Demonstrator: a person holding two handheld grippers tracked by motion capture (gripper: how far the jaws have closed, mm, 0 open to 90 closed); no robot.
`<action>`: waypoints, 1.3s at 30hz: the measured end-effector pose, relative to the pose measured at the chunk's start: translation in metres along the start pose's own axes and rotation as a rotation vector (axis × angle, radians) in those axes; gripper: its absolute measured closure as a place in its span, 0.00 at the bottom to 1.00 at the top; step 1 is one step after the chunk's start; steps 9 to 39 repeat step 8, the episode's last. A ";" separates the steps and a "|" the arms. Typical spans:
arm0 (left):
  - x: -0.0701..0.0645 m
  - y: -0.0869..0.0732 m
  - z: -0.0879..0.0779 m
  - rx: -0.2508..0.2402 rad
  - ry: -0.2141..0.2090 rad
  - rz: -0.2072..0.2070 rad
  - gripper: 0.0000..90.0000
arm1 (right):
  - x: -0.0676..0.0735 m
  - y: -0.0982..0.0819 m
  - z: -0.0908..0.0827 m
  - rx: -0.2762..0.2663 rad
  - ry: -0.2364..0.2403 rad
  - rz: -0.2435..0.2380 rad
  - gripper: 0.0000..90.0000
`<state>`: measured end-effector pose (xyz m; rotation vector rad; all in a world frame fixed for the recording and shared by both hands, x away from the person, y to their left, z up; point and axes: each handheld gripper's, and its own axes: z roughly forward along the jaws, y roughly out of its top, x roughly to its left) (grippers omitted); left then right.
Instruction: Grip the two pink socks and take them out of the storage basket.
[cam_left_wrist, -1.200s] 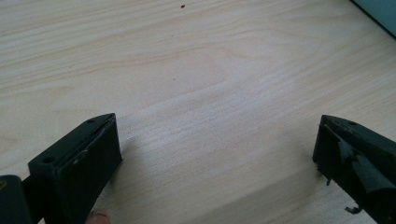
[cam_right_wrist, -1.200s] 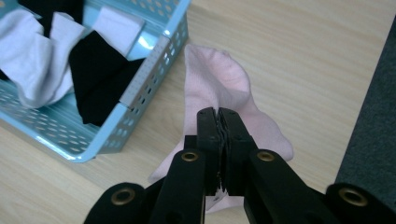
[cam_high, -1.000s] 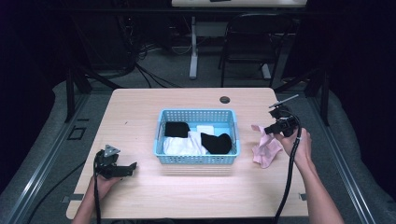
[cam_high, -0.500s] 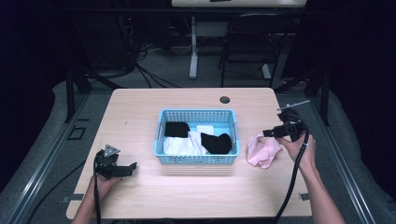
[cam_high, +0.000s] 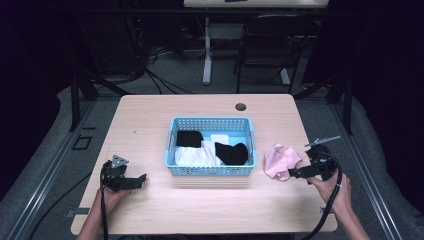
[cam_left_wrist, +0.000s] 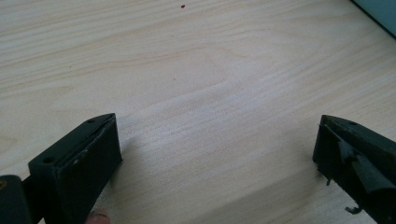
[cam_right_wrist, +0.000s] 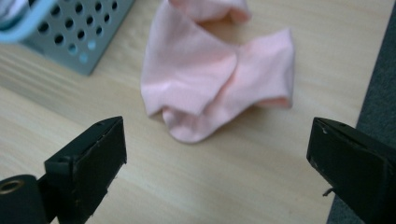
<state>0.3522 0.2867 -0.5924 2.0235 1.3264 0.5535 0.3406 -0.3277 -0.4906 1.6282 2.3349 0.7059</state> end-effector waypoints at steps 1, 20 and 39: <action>0.000 0.000 0.000 -0.001 0.000 0.000 0.01 | 0.000 -0.004 0.003 0.015 -0.002 -0.001 0.04; 0.000 0.000 0.000 -0.001 0.000 0.000 0.01 | -0.003 -0.023 0.016 0.077 0.006 0.012 0.03; 0.000 0.000 0.000 -0.001 0.000 0.000 0.01 | -0.003 -0.023 0.016 0.077 0.006 0.012 0.03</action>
